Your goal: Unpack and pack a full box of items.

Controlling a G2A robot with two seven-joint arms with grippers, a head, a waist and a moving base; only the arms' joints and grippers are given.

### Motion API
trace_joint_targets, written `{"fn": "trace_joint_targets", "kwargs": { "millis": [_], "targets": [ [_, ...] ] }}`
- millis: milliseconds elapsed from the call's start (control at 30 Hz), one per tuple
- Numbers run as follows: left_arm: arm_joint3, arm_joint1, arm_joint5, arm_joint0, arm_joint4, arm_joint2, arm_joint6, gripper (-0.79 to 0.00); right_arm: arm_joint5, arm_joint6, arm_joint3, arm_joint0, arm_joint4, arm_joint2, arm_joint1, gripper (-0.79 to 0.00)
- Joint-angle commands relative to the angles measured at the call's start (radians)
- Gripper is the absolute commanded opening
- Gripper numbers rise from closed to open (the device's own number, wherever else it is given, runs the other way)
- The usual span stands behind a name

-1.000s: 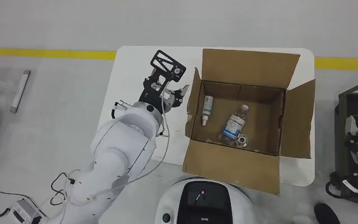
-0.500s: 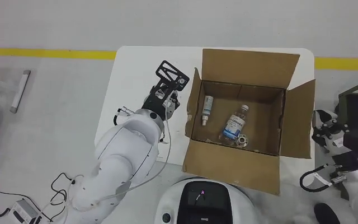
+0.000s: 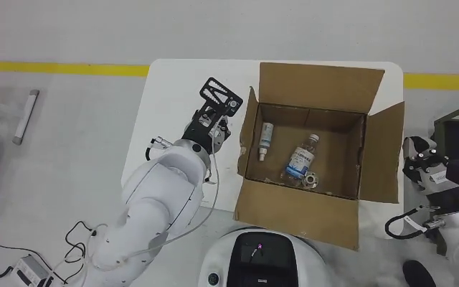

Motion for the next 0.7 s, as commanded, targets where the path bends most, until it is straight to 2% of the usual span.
{"fn": "trace_joint_targets", "kwargs": {
  "millis": [0, 567, 667],
  "targets": [
    [0.0, 0.0, 0.0, 0.0, 0.0, 0.0, 0.0, -0.785, 0.0, 0.0, 0.0, 0.0, 0.0, 0.0, 0.0, -0.785],
    [0.0, 0.0, 0.0, 0.0, 0.0, 0.0, 0.0, -0.785, -0.02, -0.001, 0.001, 0.001, -0.031, -0.045, -0.004, -0.785],
    [0.026, 0.003, -0.003, 0.033, 0.027, -0.016, 0.042, -0.785, -0.03, 0.0, 0.007, 0.005, -0.044, -0.064, -0.005, -0.785]
  ]
}}
